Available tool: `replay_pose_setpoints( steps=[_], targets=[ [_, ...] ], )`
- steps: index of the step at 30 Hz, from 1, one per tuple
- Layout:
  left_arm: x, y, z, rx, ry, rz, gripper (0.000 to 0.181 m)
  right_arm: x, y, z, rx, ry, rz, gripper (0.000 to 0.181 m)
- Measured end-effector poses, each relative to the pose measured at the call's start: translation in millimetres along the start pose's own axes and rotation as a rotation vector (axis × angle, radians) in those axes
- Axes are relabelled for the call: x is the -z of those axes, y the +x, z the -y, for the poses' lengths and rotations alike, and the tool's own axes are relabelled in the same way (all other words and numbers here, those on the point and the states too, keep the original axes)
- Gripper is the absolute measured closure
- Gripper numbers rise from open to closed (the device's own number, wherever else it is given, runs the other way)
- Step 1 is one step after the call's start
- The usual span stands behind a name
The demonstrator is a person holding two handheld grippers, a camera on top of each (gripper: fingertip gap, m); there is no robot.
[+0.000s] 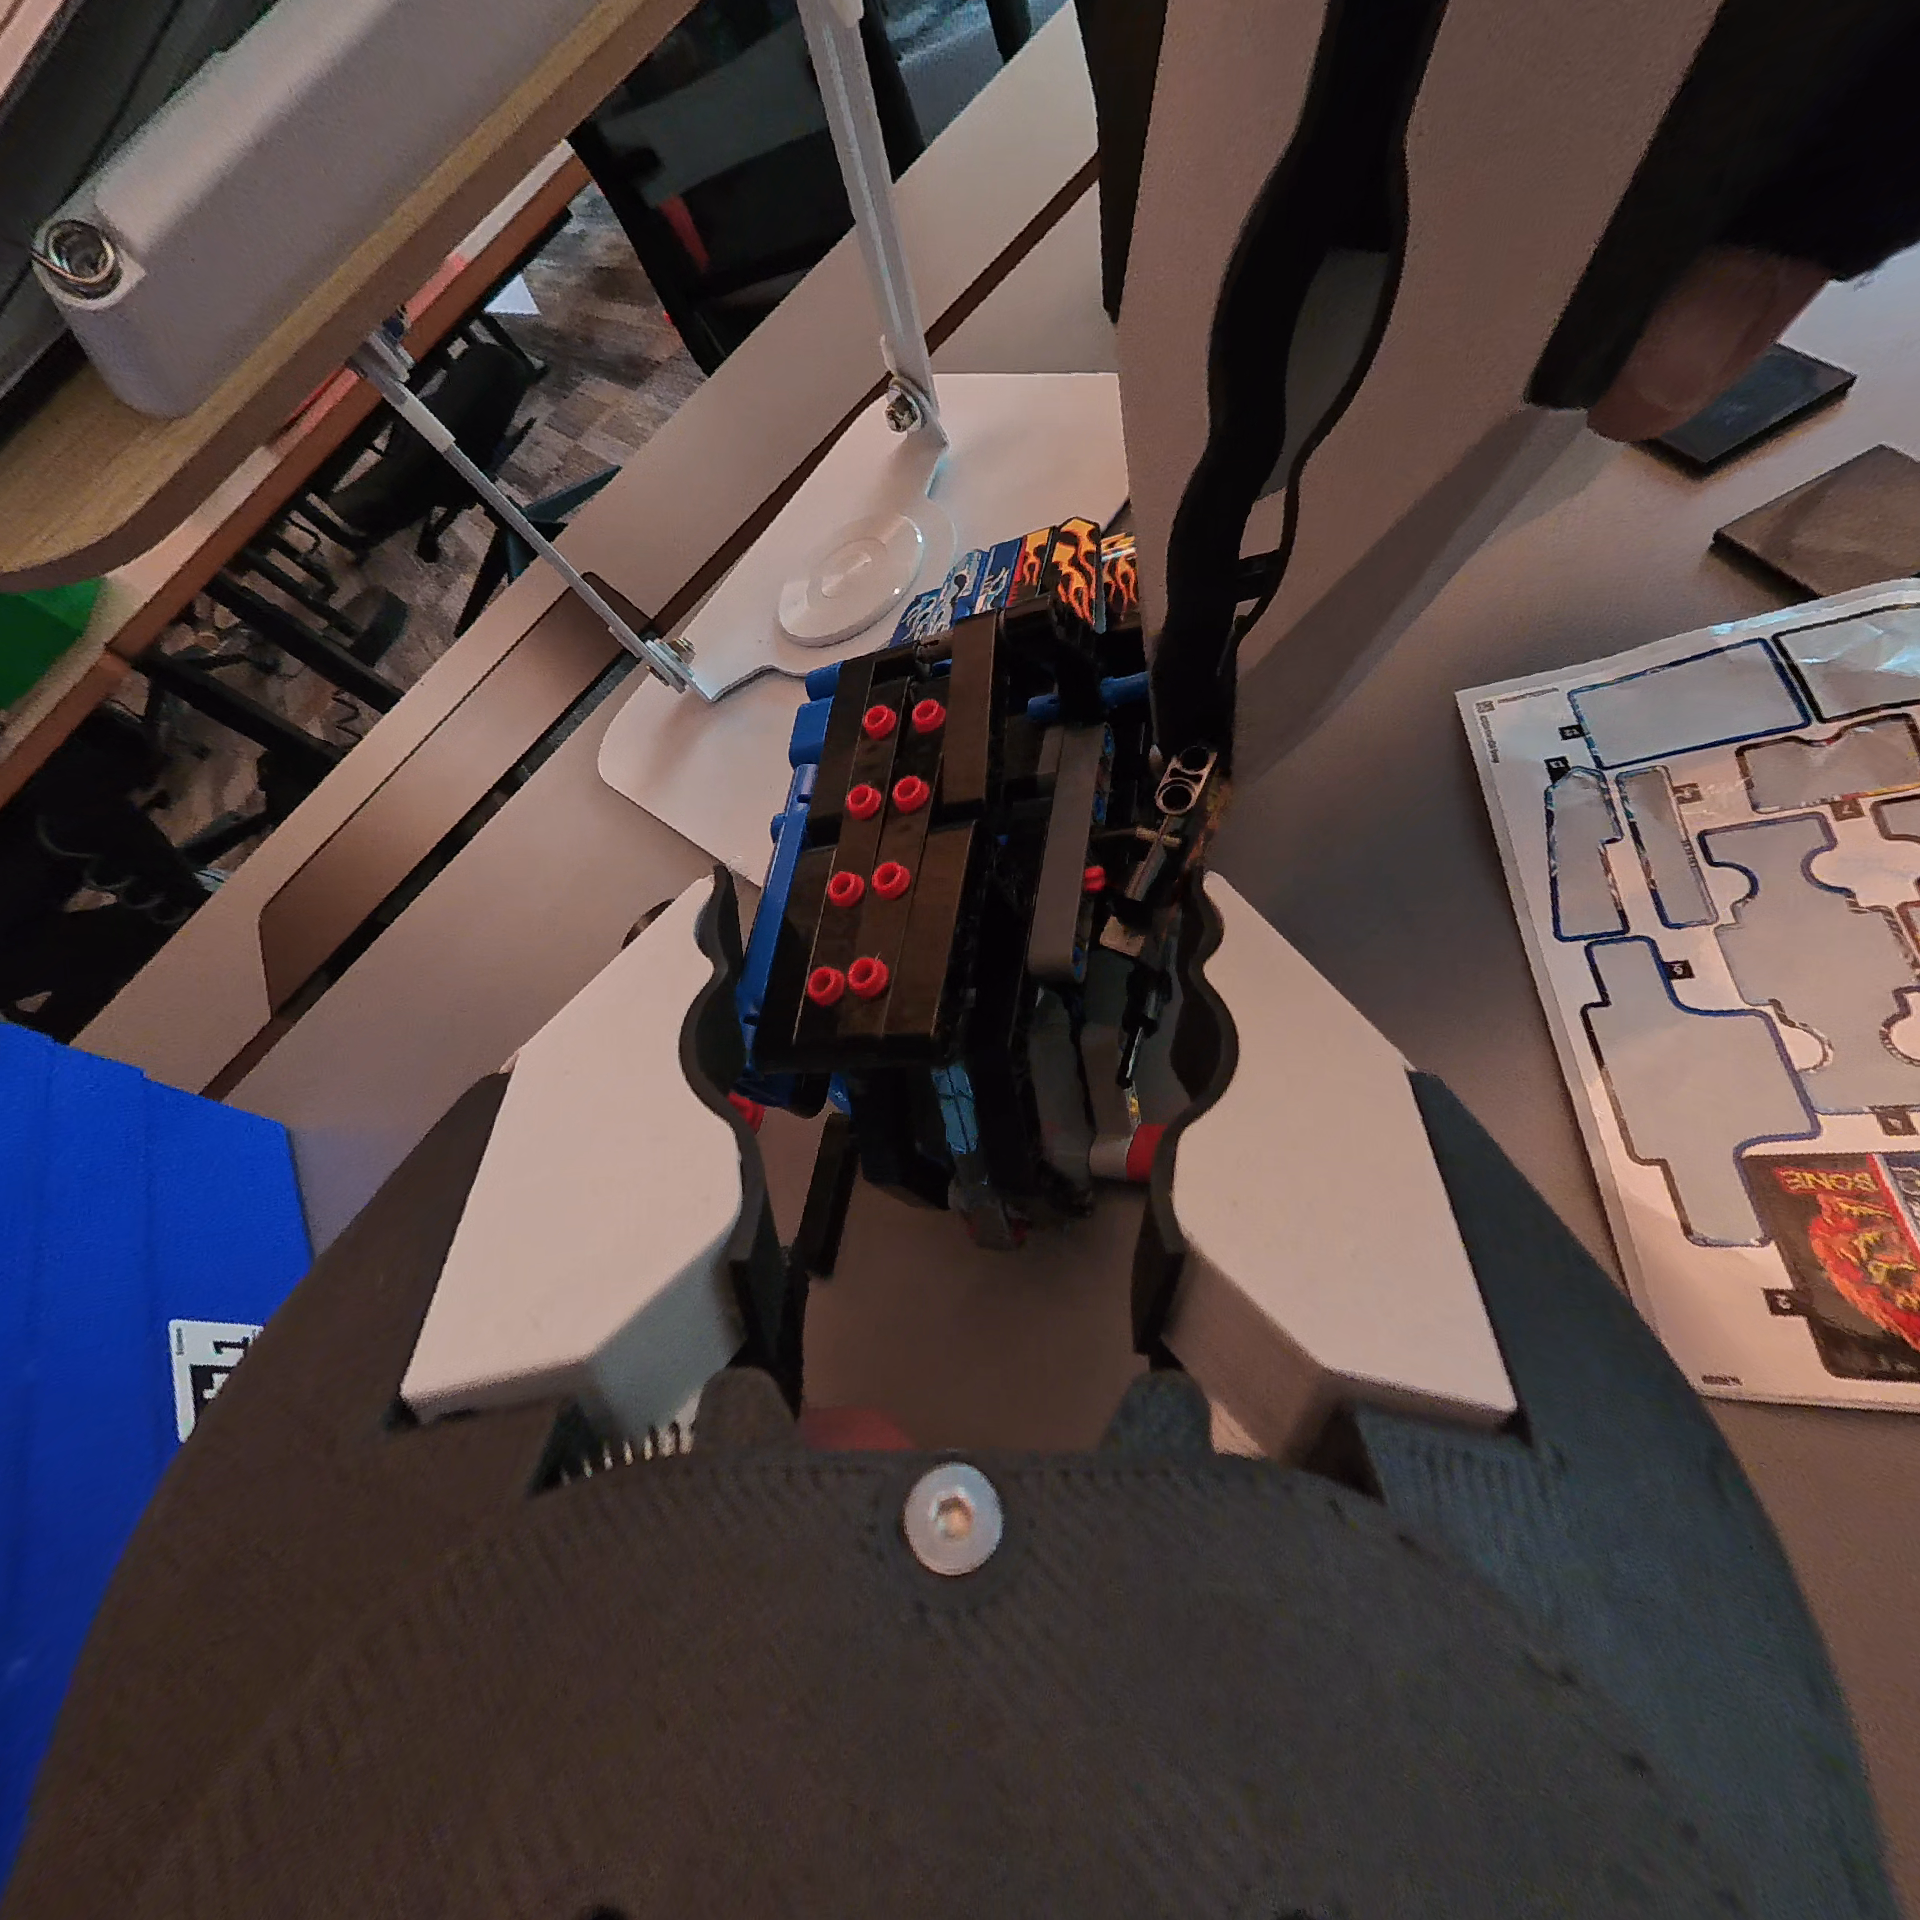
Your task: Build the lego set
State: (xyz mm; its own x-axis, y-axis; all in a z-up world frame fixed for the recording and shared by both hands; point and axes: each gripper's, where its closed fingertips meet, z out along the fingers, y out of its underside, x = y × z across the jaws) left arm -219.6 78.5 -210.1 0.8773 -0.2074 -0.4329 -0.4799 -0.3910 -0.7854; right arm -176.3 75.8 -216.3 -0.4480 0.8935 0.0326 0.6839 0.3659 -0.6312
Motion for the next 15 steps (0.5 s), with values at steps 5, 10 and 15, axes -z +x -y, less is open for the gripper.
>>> replay_pose_setpoints(
  steps=[5,10,15],
  targets=[
    [-1.1,-0.9,0.8,0.019,0.005,0.002,0.098,1.3,1.6,1.8,-0.037,0.004,-0.006,0.173],
    [-2.0,-3.6,1.1,0.057,0.008,0.006,0.099,1.9,3.5,5.0,-0.060,0.022,-0.013,0.173],
    [-3.5,-3.9,1.7,0.048,0.006,0.020,0.099,1.6,3.9,4.8,-0.051,0.007,-0.037,0.172]
  ],
)
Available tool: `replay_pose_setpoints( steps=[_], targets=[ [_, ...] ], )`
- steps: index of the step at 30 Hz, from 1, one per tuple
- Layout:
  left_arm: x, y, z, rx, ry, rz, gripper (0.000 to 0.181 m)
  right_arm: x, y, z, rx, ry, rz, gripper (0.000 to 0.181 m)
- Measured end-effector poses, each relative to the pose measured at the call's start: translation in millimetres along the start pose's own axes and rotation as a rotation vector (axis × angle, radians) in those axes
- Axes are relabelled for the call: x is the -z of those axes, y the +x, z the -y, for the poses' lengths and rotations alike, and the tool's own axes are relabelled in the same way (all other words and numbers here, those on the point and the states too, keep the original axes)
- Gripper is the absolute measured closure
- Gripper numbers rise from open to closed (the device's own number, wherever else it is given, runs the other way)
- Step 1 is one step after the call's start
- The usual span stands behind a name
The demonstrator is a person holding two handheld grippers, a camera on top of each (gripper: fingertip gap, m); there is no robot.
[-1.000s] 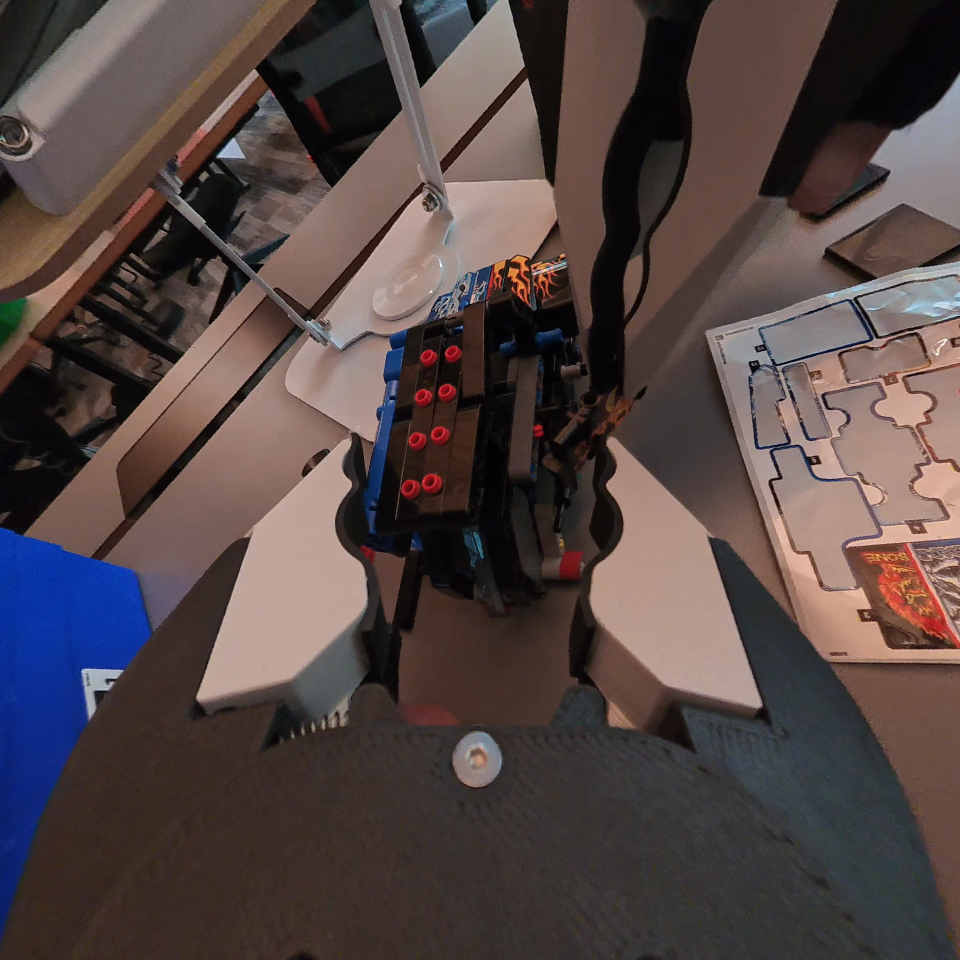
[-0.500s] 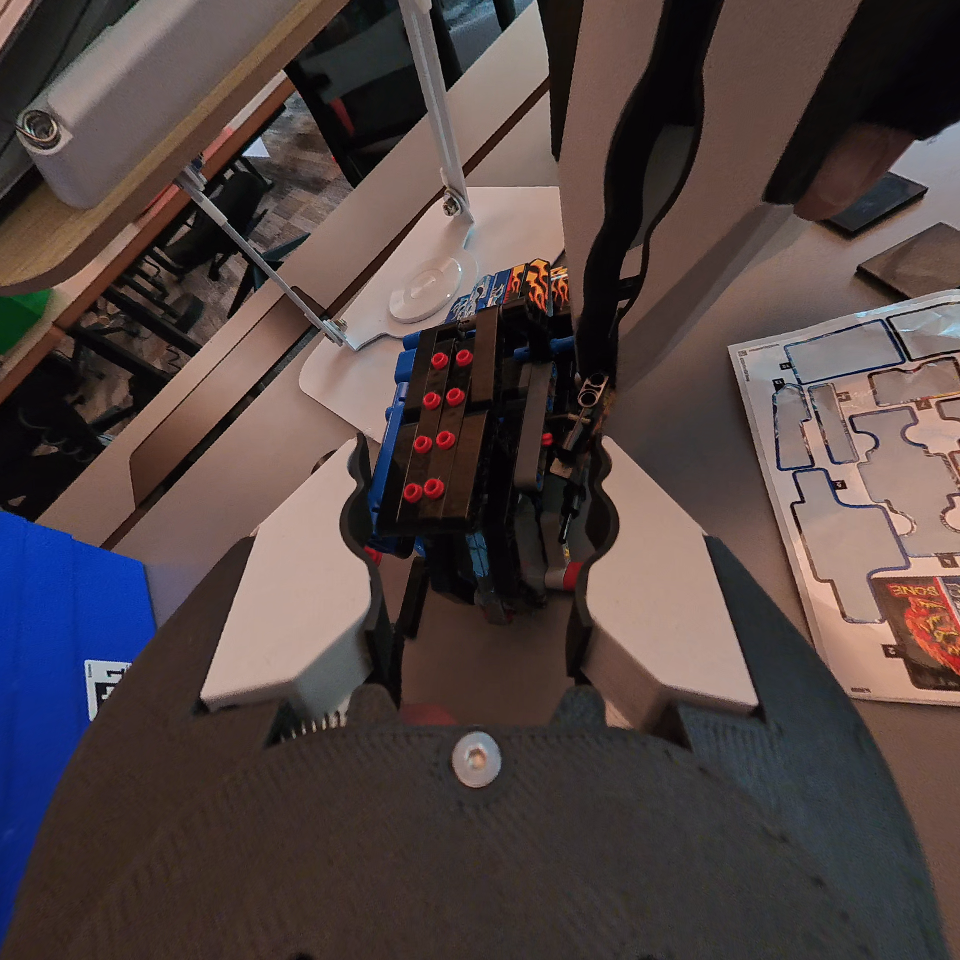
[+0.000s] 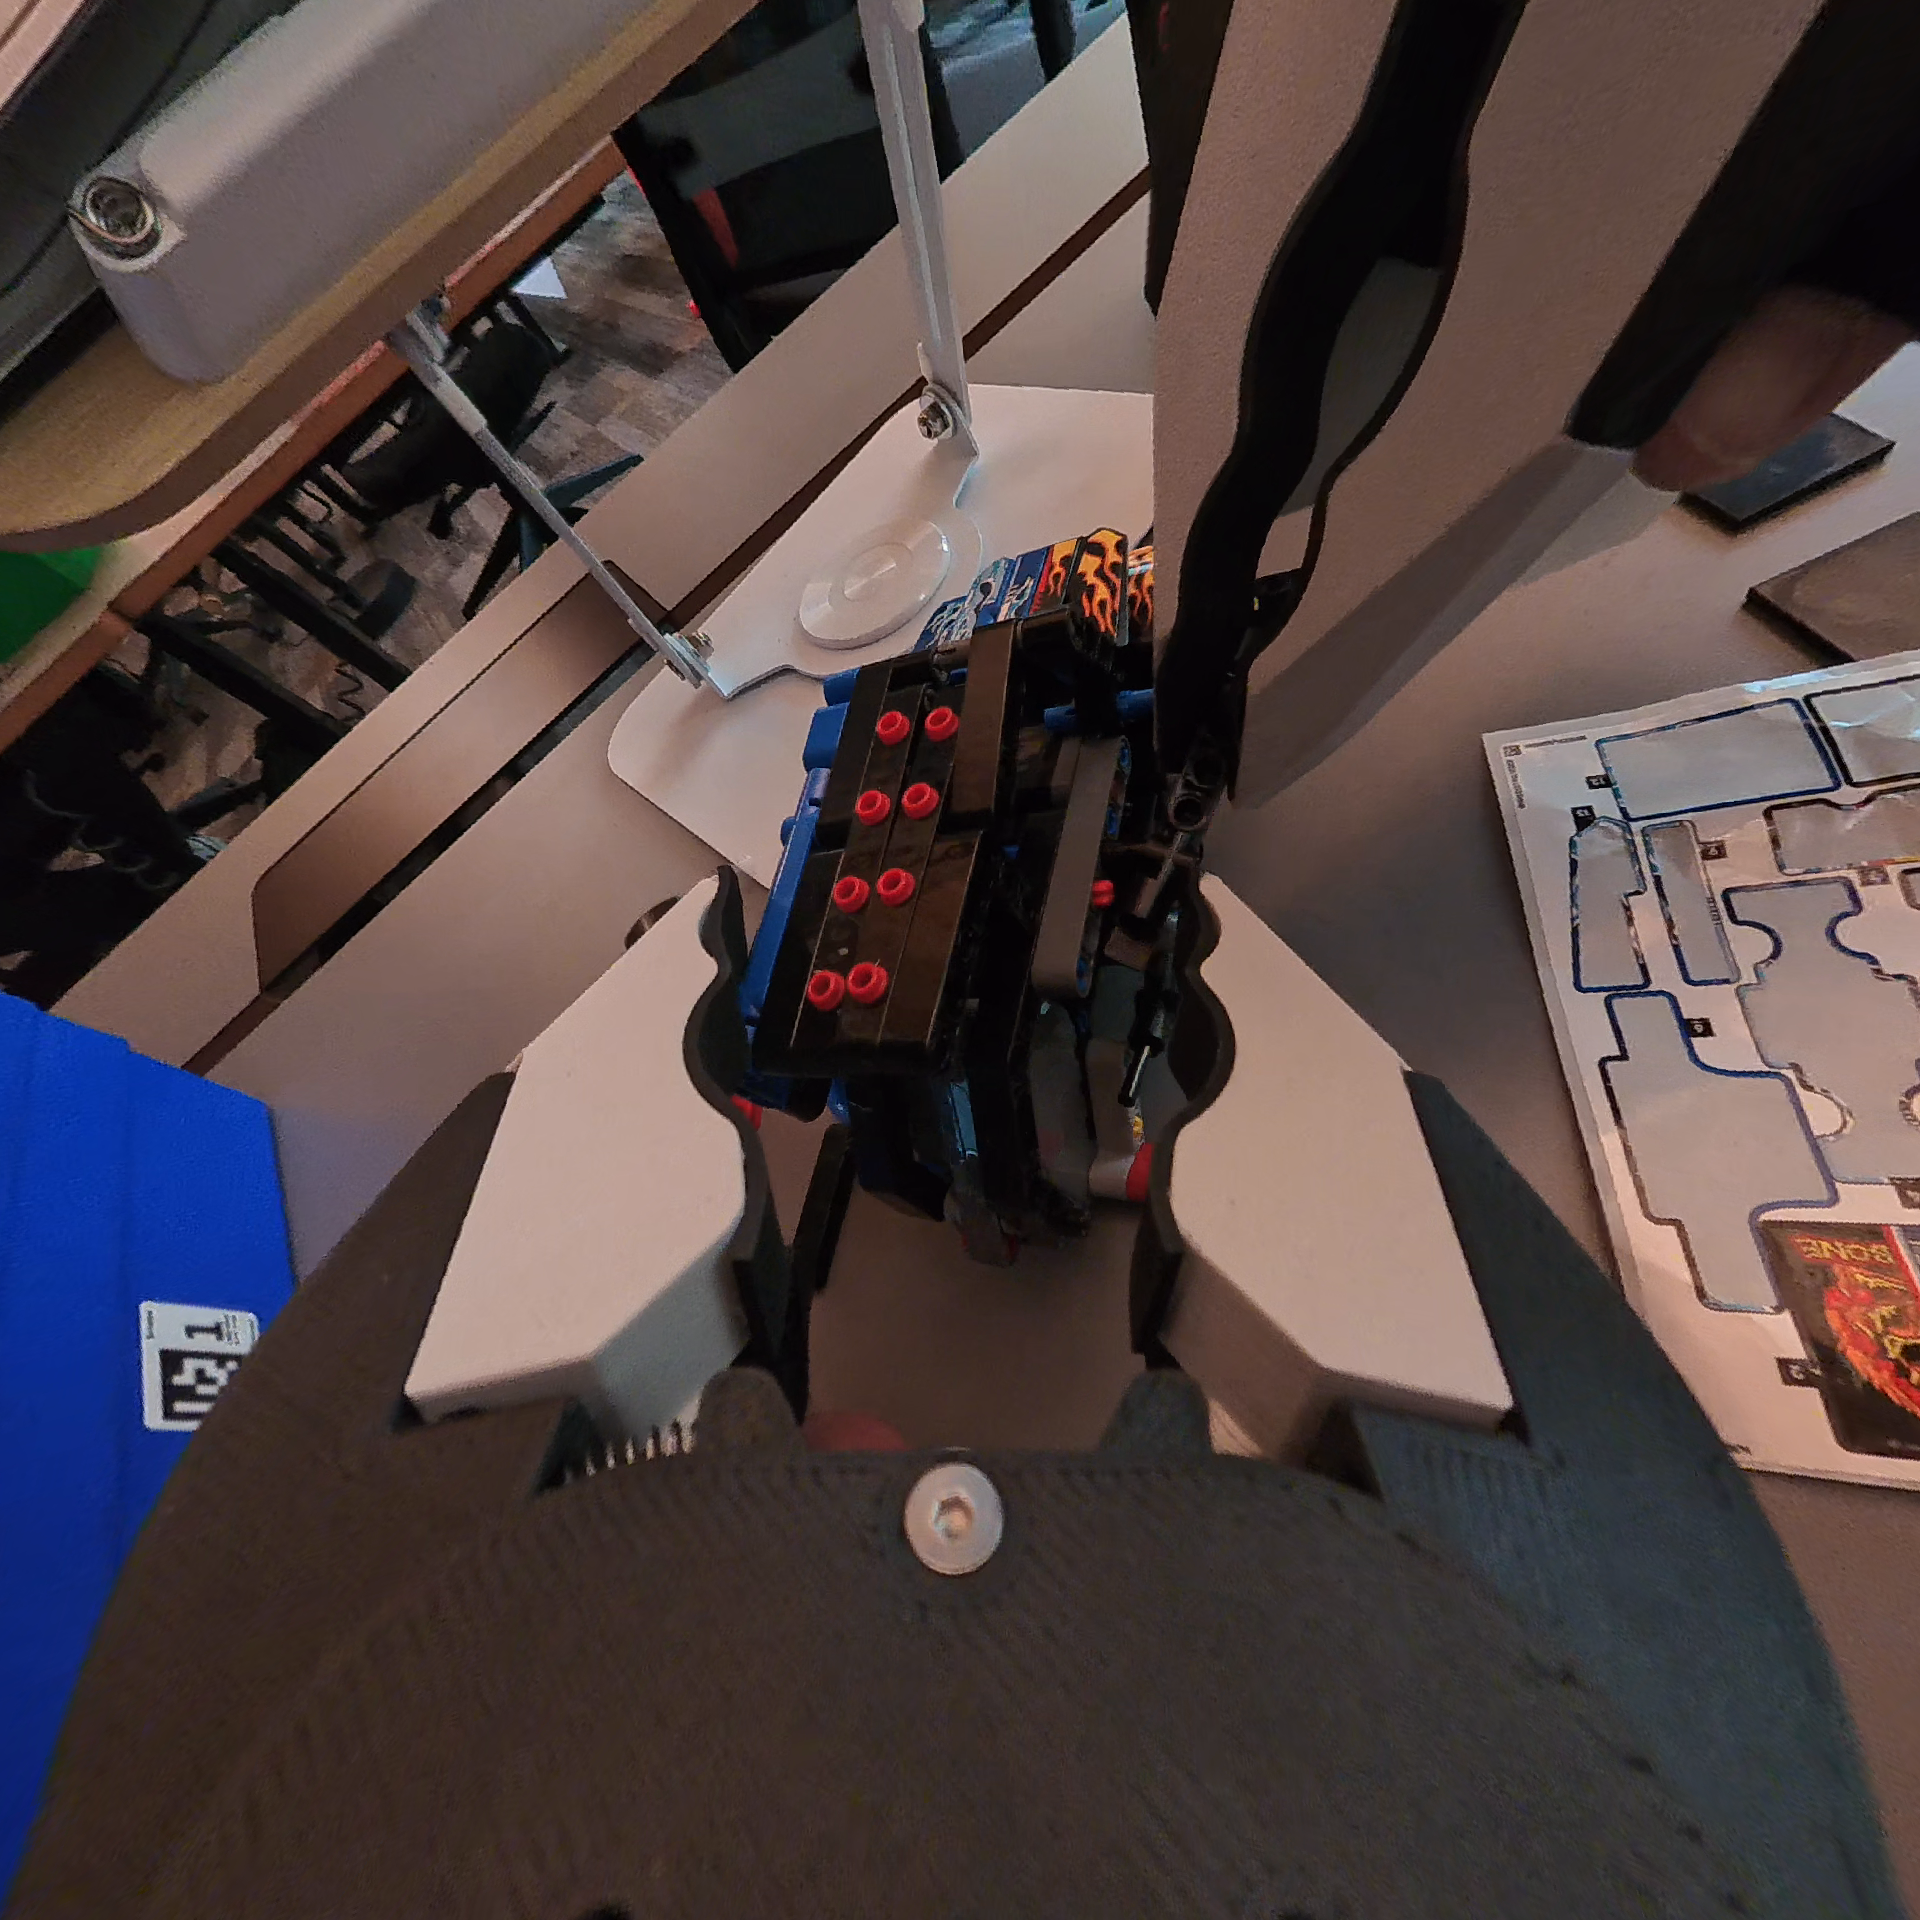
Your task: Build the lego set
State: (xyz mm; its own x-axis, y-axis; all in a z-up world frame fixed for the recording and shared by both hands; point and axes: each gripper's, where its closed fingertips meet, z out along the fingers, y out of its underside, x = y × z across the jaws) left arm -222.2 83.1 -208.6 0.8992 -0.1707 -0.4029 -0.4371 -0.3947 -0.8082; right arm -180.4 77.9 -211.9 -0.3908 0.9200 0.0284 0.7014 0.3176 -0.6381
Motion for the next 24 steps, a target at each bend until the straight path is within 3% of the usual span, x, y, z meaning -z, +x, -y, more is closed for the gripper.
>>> replay_pose_setpoints(
  steps=[9,24],
  targets=[
    [-2.3,2.0,1.6,-0.021,0.004,-0.008,0.101,-3.8,-4.1,4.9,0.145,-0.042,-0.091,0.175],
    [-1.3,6.2,1.3,-0.110,0.011,-0.033,0.105,1.2,-4.7,2.1,0.070,0.026,0.030,0.175]
  ],
)
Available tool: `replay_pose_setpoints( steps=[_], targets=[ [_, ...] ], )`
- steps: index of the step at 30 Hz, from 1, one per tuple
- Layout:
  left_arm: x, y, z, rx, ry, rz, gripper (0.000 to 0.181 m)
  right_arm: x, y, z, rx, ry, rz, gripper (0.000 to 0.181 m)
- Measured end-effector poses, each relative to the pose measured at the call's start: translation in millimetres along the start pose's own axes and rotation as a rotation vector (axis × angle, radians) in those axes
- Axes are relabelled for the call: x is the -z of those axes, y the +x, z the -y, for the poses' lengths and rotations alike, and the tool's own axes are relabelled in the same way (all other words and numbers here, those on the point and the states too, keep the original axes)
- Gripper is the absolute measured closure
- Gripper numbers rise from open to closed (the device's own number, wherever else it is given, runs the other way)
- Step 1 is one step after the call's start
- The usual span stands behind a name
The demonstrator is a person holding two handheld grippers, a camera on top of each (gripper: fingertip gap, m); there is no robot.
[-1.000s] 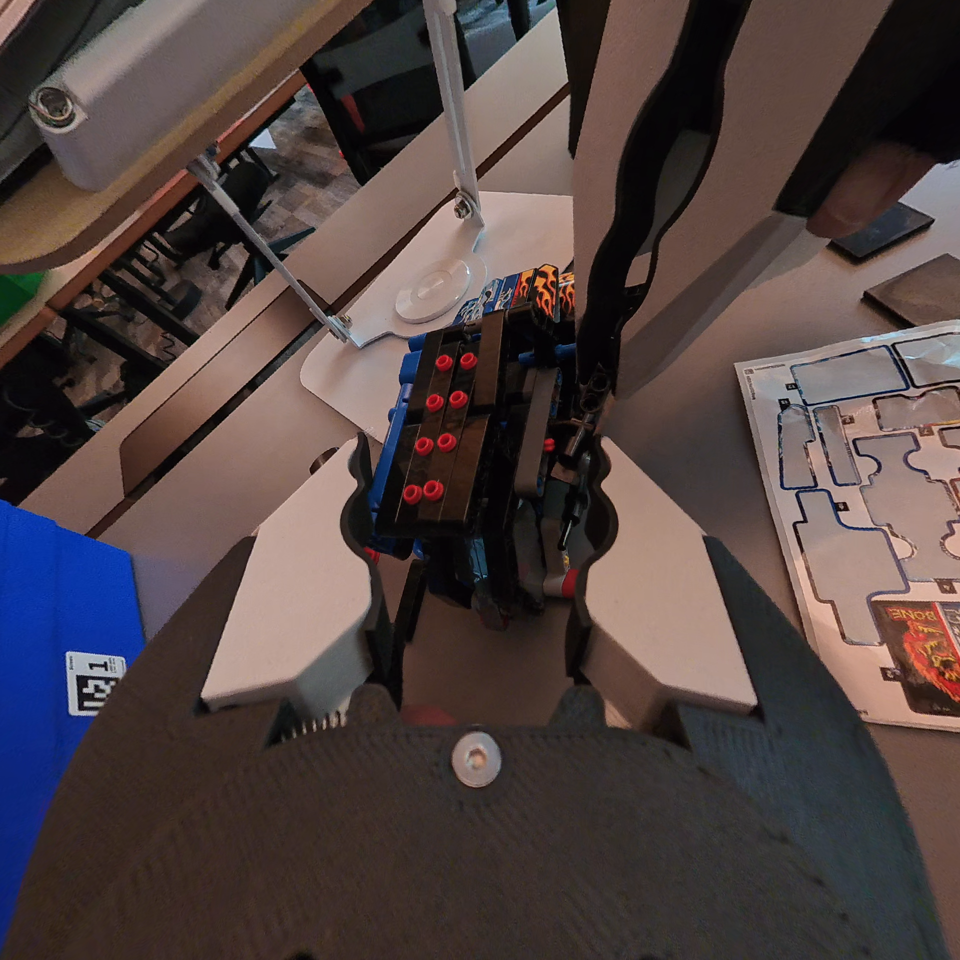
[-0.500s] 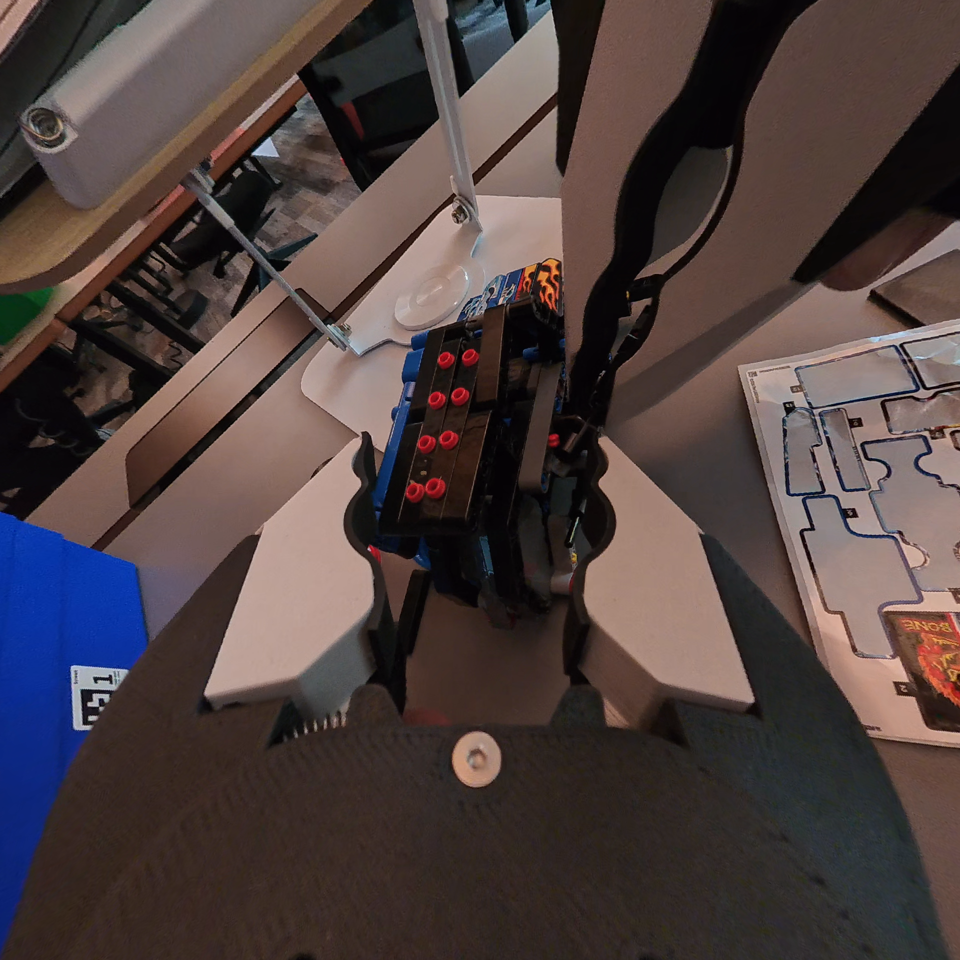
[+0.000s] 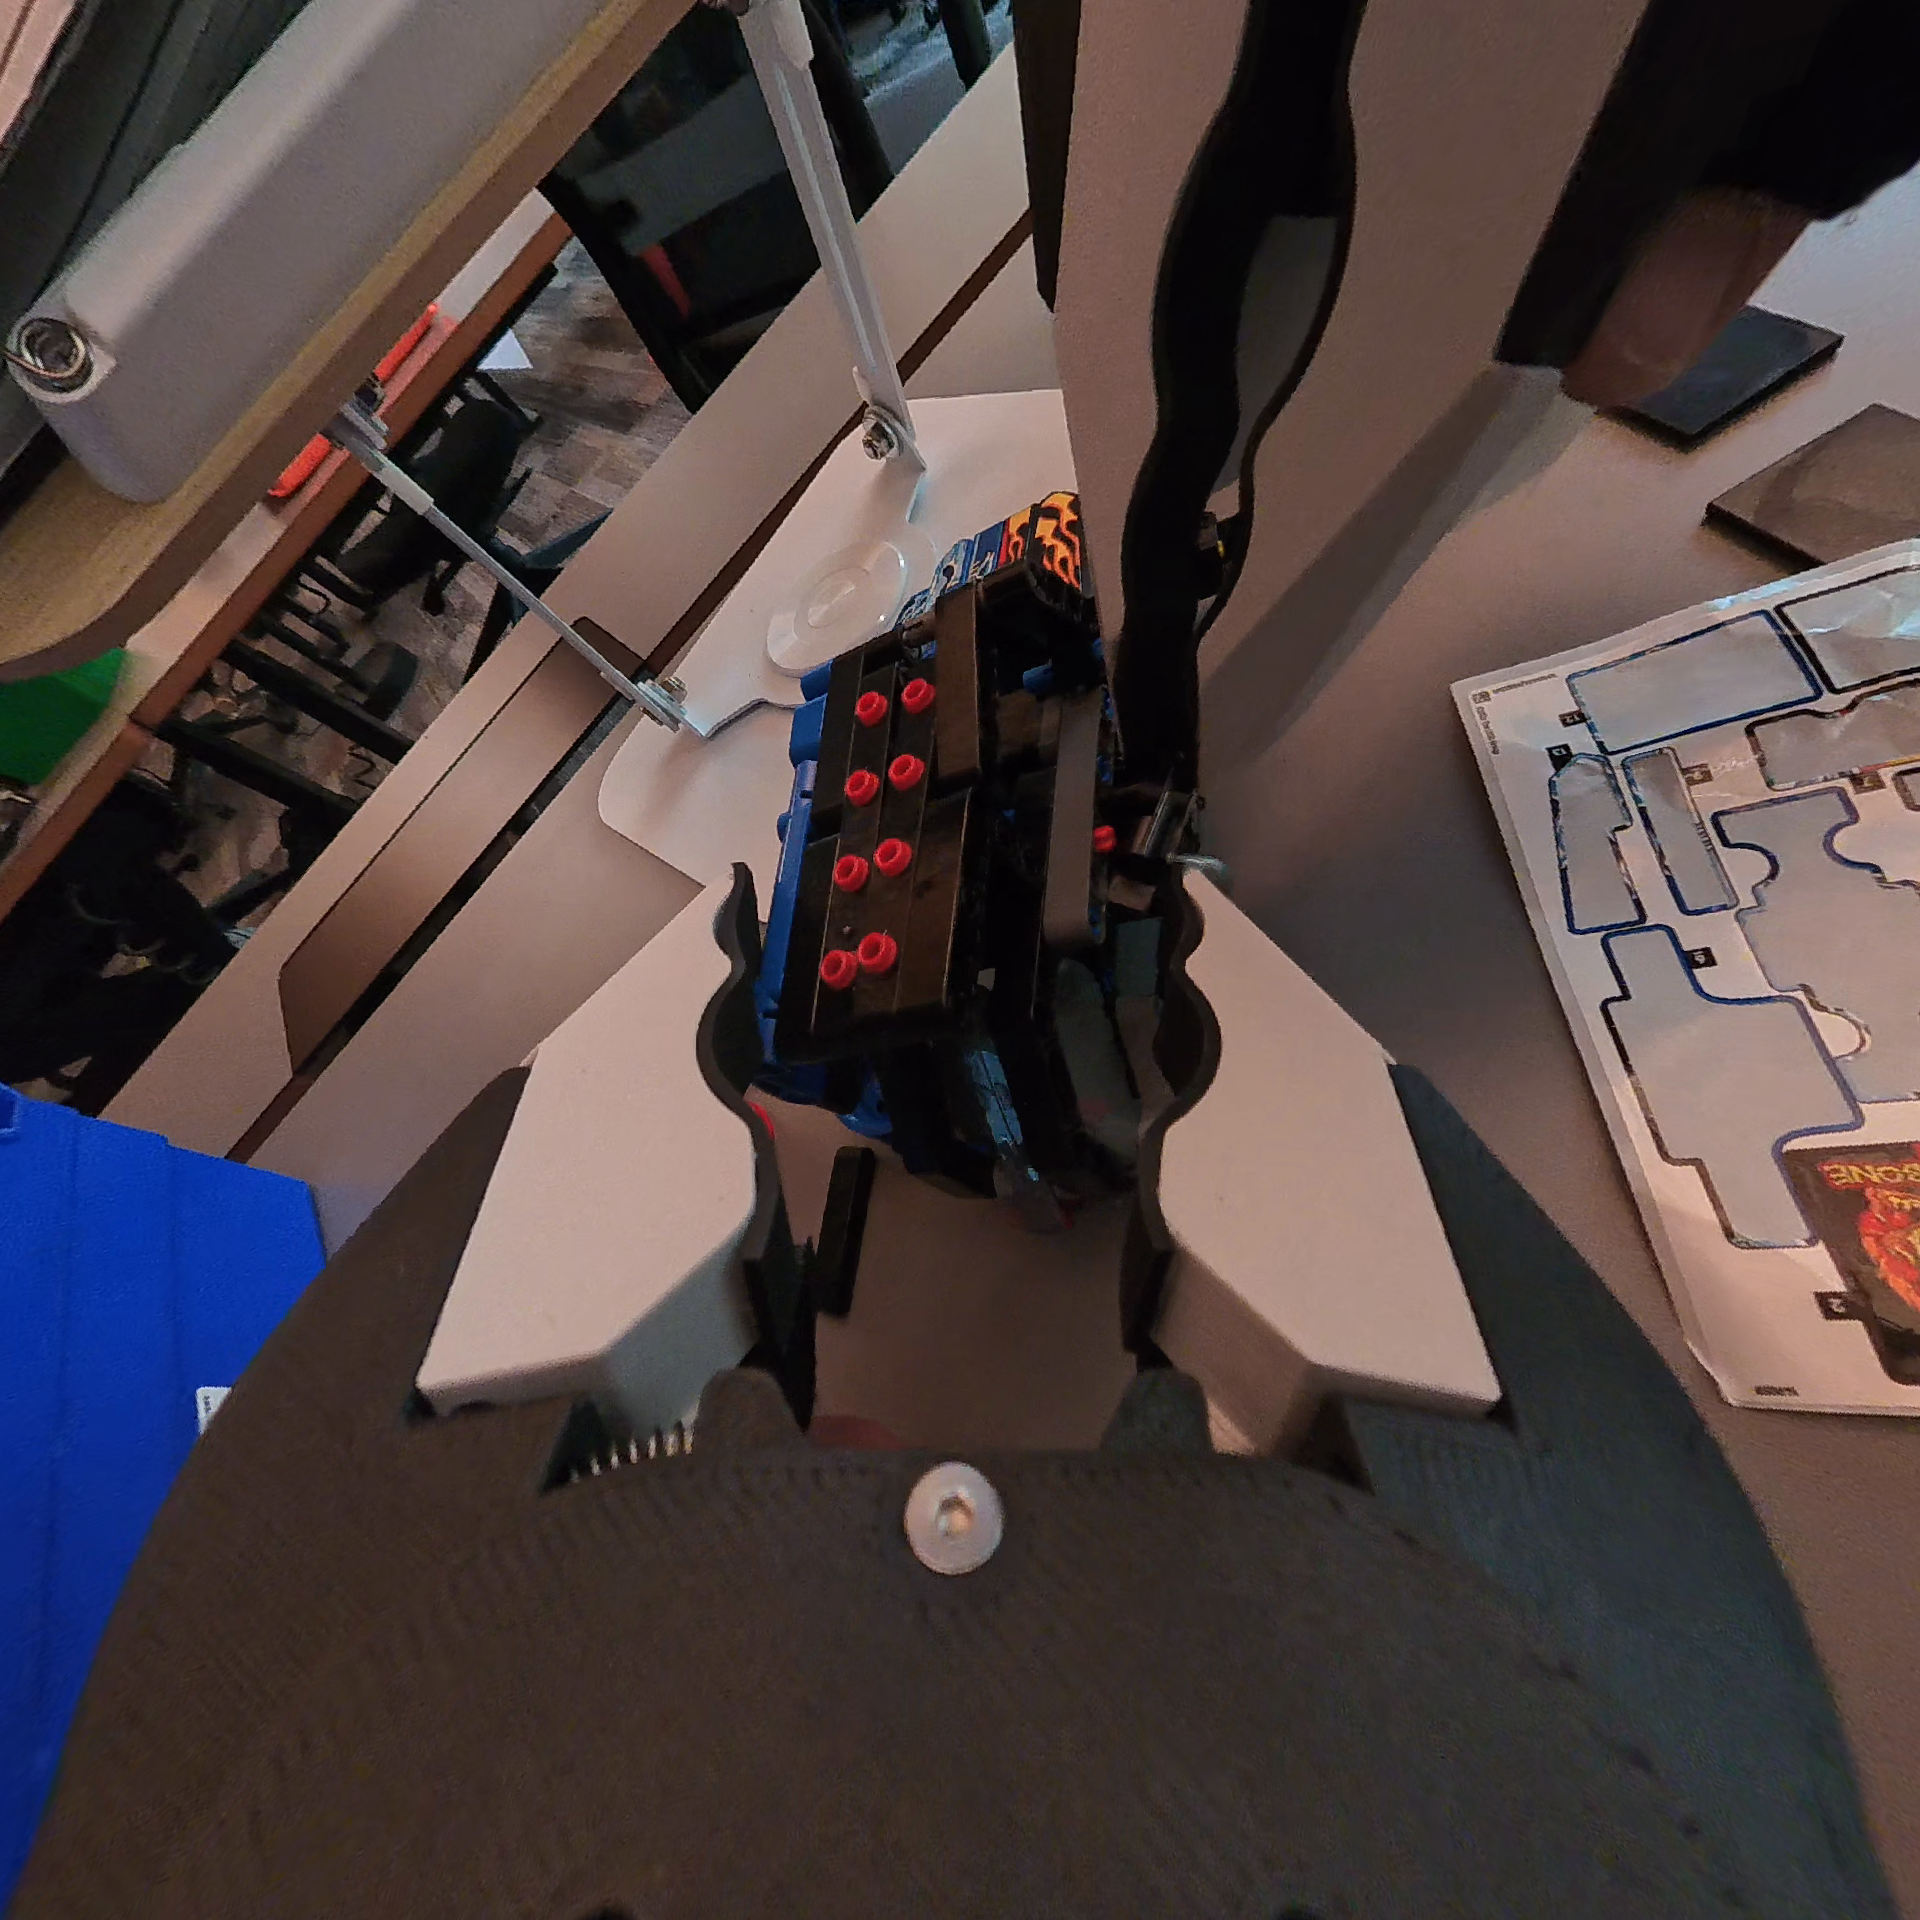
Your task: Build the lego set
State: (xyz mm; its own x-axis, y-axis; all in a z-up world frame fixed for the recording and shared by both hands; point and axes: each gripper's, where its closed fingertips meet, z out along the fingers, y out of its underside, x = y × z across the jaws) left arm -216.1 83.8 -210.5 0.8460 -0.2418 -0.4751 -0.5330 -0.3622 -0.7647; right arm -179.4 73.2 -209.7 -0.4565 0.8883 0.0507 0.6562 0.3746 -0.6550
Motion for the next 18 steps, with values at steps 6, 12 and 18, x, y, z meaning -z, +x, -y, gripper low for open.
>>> replay_pose_setpoints(
  steps=[6,12,18],
  targets=[
    [-0.2,1.2,-0.3,-0.035,0.002,-0.003,0.105,0.0,-0.4,-1.6,0.000,0.010,0.016,0.175],
    [-2.9,0.3,-0.1,-0.088,0.009,-0.040,0.107,-1.9,0.6,-3.0,0.087,-0.038,-0.045,0.176],
    [-8.1,2.1,3.6,-0.091,-0.008,-0.034,0.095,-6.0,2.4,-1.7,0.100,-0.035,-0.067,0.176]
  ],
)
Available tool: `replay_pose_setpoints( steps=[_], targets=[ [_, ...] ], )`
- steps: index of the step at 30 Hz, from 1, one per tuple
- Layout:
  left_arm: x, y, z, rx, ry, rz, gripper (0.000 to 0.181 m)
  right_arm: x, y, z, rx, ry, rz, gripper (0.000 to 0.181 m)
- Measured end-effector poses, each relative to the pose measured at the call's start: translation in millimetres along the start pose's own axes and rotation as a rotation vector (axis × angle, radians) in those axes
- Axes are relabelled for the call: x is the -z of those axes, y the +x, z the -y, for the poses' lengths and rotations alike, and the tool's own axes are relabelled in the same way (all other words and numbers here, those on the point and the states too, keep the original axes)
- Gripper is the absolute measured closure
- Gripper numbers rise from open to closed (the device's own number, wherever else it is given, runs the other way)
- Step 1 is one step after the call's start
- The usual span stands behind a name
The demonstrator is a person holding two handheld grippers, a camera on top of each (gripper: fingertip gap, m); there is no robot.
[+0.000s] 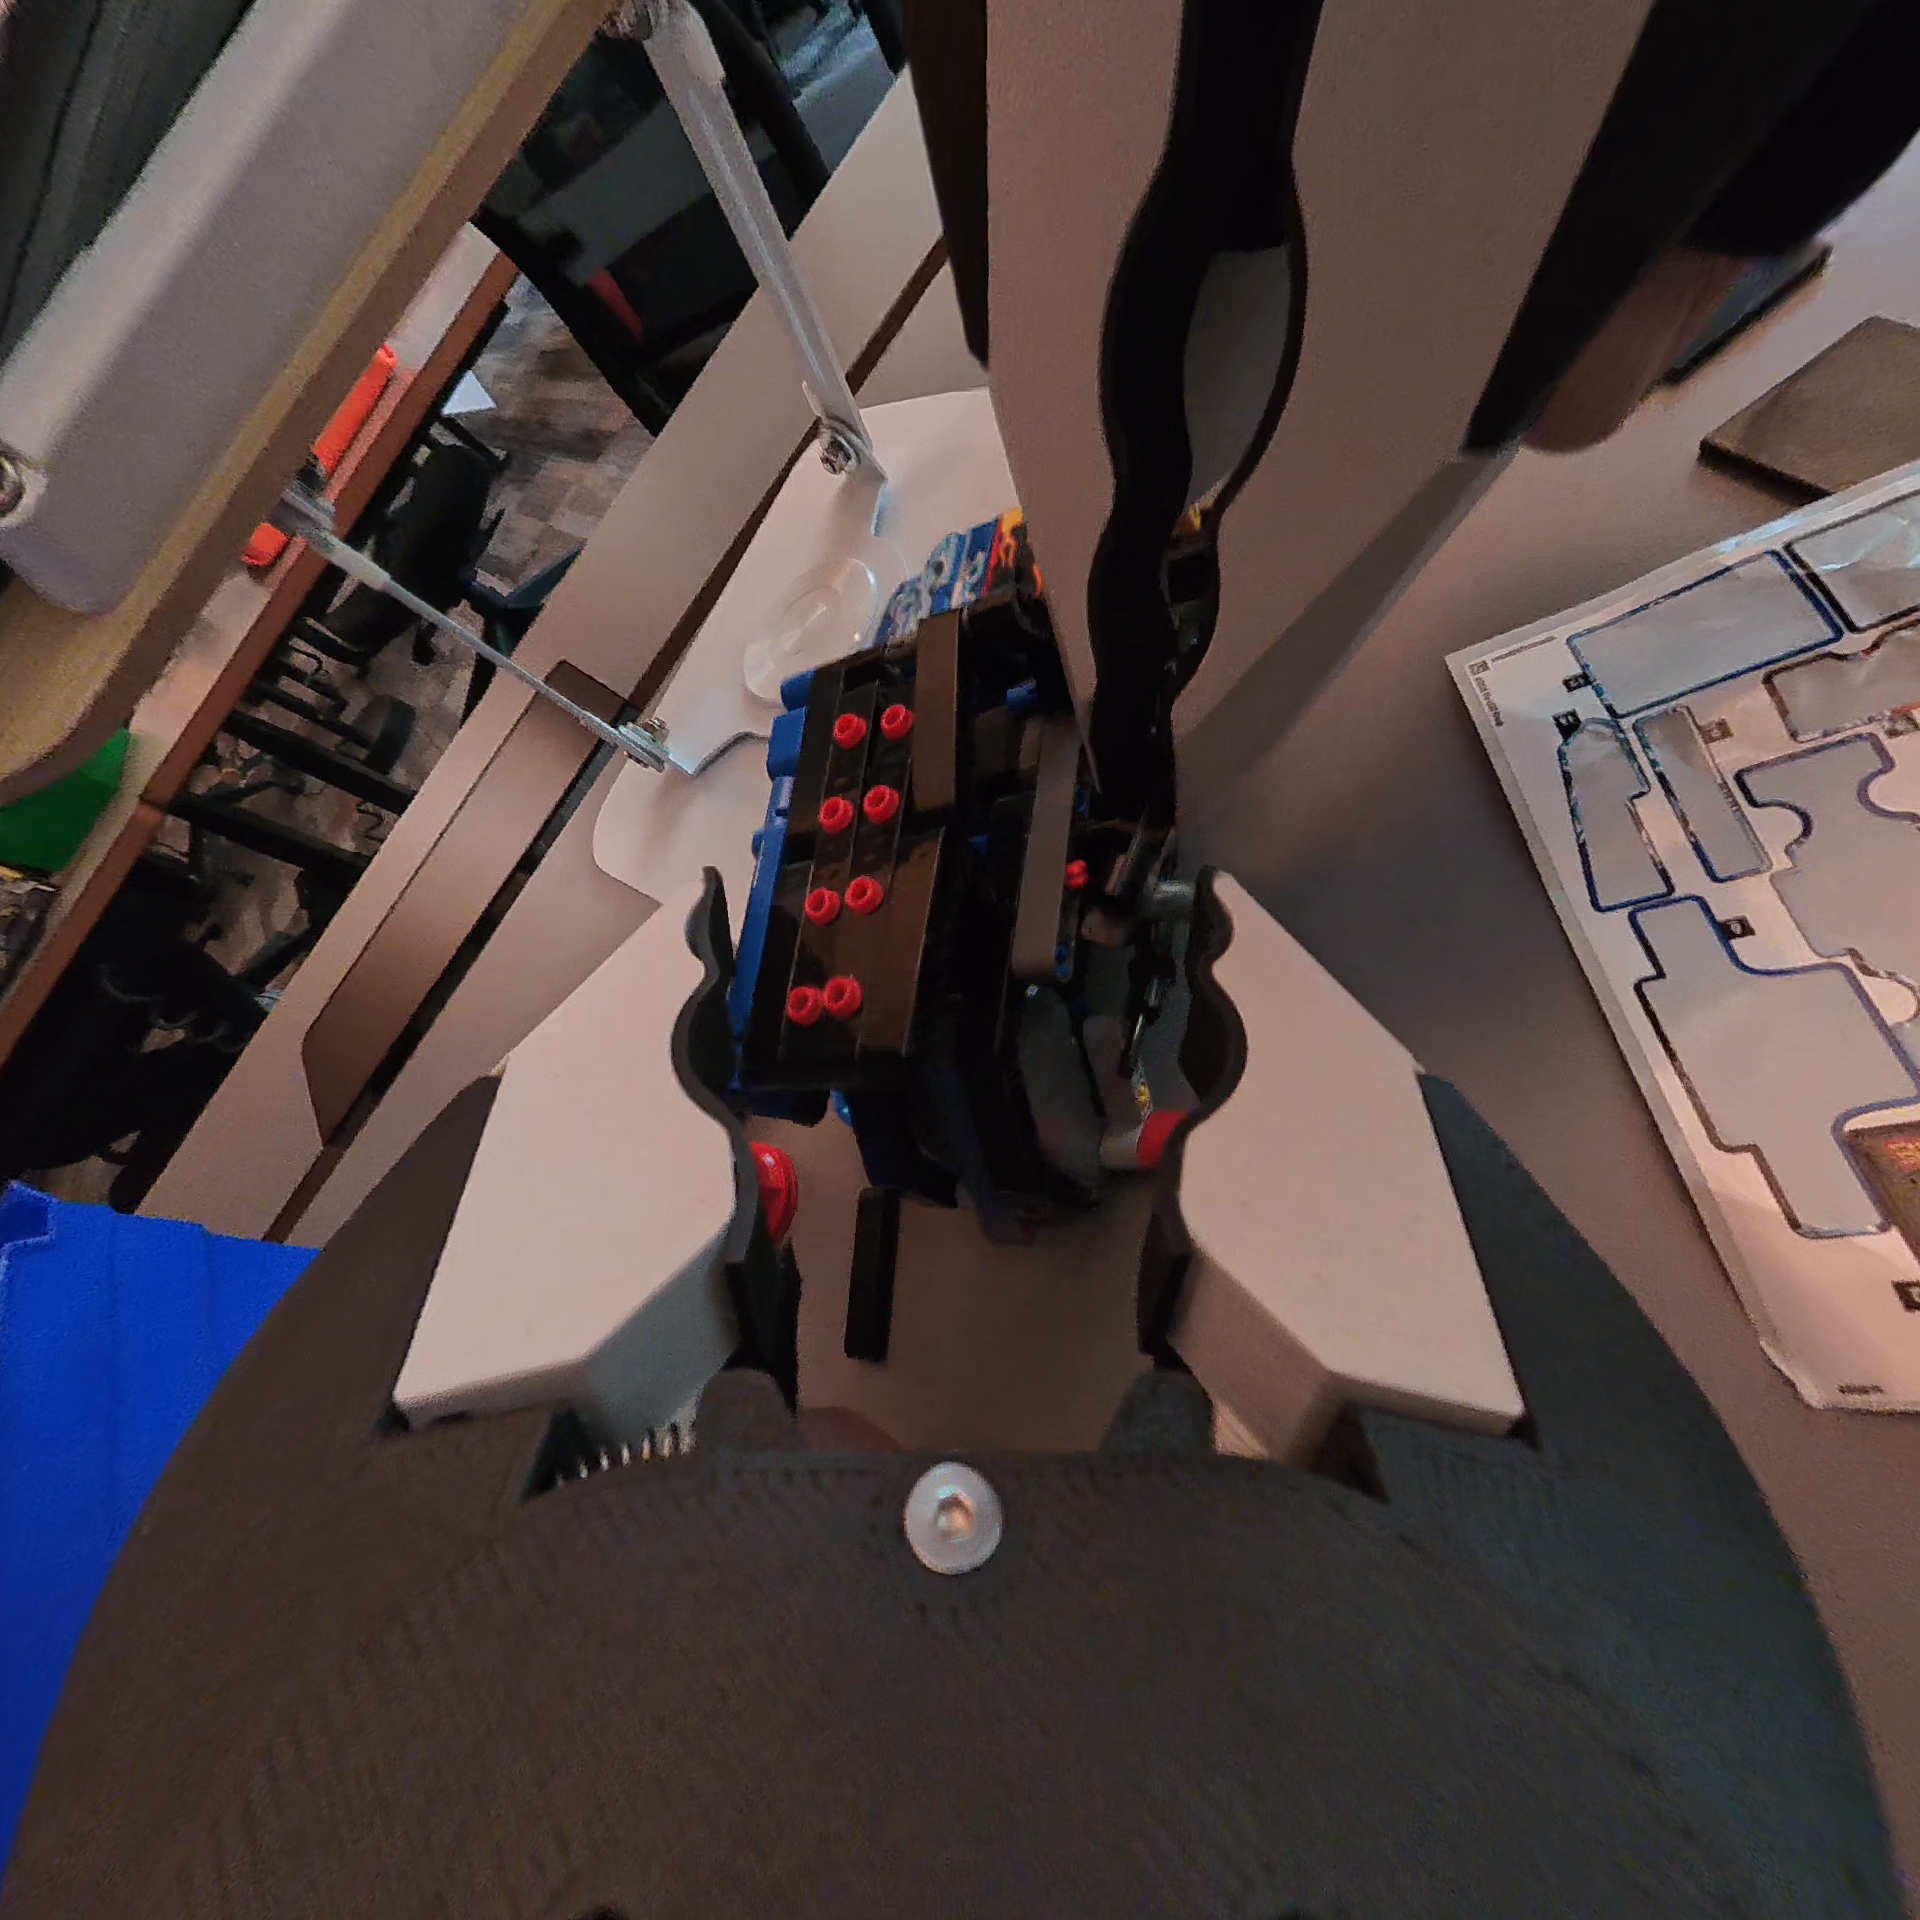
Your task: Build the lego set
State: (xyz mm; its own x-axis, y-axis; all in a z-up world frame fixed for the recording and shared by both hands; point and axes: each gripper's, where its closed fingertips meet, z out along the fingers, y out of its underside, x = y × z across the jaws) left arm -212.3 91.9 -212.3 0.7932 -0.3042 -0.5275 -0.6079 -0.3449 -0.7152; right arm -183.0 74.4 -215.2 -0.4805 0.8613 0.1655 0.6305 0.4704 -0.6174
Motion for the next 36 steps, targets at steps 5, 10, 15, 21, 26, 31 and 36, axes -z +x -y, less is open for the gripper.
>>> replay_pose_setpoints(
  steps=[5,10,15,21,26,31,36],
  targets=[
    [-1.7,-5.6,2.6,-0.012,-0.004,0.023,0.102,-2.7,4.1,4.1,-0.014,0.030,-0.023,0.176],
    [-3.0,-6.9,3.3,0.005,0.019,0.010,0.105,-0.6,5.5,3.9,-0.016,0.051,-0.019,0.175],
    [-5.7,-9.2,3.8,0.014,0.024,0.021,0.106,16.0,5.0,-2.9,-0.013,0.041,0.005,0.165],
    [-6.5,-8.5,4.8,0.012,0.027,0.023,0.106,21.1,11.9,-33.9,-0.024,-0.028,0.006,0.158],
    [-6.1,-8.1,4.7,0.012,0.028,0.021,0.106,16.2,13.9,-29.3,-0.027,0.026,-0.004,0.167],
    [-5.5,-6.3,5.9,0.011,0.029,0.014,0.106,16.3,15.6,-27.2,-0.104,0.064,0.033,0.170],
    [-4.9,-3.5,7.3,0.018,0.021,-0.006,0.102,15.6,17.4,-26.9,-0.231,0.082,0.097,0.170]
  ],
)
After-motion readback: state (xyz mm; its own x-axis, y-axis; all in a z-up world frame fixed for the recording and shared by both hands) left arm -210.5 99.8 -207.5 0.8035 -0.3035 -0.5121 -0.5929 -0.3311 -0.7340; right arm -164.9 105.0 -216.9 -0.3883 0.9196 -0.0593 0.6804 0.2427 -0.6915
